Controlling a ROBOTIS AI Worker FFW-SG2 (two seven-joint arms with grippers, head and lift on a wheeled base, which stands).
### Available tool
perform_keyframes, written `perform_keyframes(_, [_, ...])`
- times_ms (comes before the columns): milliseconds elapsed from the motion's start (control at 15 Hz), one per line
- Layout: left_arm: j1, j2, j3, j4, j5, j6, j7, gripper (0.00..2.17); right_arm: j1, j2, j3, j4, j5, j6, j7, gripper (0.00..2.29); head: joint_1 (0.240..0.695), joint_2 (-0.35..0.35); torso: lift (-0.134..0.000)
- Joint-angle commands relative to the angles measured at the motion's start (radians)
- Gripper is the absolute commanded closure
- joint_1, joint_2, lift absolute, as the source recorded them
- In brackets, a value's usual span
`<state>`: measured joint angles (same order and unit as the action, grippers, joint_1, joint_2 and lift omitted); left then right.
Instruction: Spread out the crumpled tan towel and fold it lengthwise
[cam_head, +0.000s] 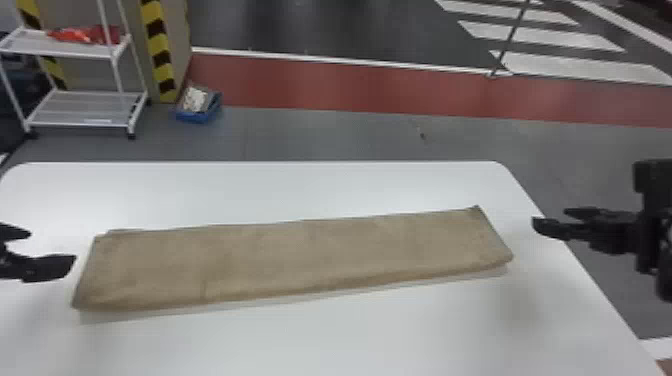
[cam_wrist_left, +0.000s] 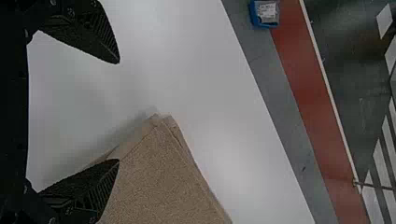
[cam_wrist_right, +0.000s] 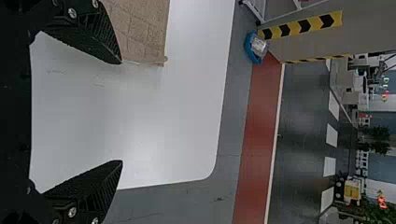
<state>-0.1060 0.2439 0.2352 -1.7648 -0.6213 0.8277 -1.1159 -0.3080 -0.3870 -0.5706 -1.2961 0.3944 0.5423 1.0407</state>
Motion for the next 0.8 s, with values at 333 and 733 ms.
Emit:
perform_keyframes(333, [0.011, 0.000, 0.007, -0.002, 0.000, 0.000, -0.001, 0.21, 0.013, 0.005, -0.002, -0.003, 0.000, 0.000, -0.001, 0.14, 0.695, -0.180, -0.124])
perform_keyframes(733, [0.020, 0.005, 0.013, -0.004, 0.000, 0.000, -0.012, 0.21, 0.021, 0.008, -0.003, -0.017, -0.002, 0.000, -0.001, 0.14, 0.695, -0.178, -0.124])
